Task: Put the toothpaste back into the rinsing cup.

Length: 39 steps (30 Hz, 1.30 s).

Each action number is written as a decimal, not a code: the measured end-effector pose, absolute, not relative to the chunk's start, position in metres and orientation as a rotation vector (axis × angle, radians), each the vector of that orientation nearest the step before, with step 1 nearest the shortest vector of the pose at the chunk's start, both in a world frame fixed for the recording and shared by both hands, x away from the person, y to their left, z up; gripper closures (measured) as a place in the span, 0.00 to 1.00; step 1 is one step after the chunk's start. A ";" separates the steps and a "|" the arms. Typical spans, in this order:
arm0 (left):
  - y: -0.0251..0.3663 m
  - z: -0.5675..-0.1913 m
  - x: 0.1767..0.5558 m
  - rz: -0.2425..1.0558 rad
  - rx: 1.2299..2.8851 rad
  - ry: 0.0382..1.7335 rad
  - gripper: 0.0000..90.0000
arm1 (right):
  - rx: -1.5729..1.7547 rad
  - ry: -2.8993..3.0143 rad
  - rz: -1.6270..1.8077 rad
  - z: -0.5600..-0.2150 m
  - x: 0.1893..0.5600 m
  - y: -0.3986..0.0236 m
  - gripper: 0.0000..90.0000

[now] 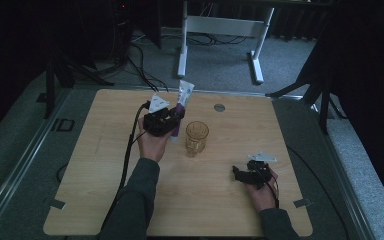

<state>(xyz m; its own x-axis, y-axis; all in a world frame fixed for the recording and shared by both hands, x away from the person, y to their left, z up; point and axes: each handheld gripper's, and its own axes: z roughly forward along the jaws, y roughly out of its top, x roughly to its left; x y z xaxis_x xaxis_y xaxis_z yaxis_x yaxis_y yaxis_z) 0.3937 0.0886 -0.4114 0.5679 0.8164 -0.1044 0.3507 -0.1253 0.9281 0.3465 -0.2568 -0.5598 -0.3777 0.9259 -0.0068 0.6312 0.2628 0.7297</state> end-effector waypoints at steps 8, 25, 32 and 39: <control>0.085 -0.411 0.398 0.514 1.713 0.974 0.81 | 1.409 2.104 0.906 -0.560 0.347 -0.257 0.23; 0.075 -0.409 0.404 0.495 1.724 0.956 0.81 | 1.409 2.104 0.907 -0.560 0.347 -0.257 0.23; 0.073 -0.408 0.404 0.485 1.720 0.951 0.81 | 1.409 2.104 0.907 -0.560 0.347 -0.257 0.23; 0.069 -0.406 0.406 0.482 1.715 0.944 0.80 | 1.409 2.105 0.907 -0.560 0.347 -0.257 0.23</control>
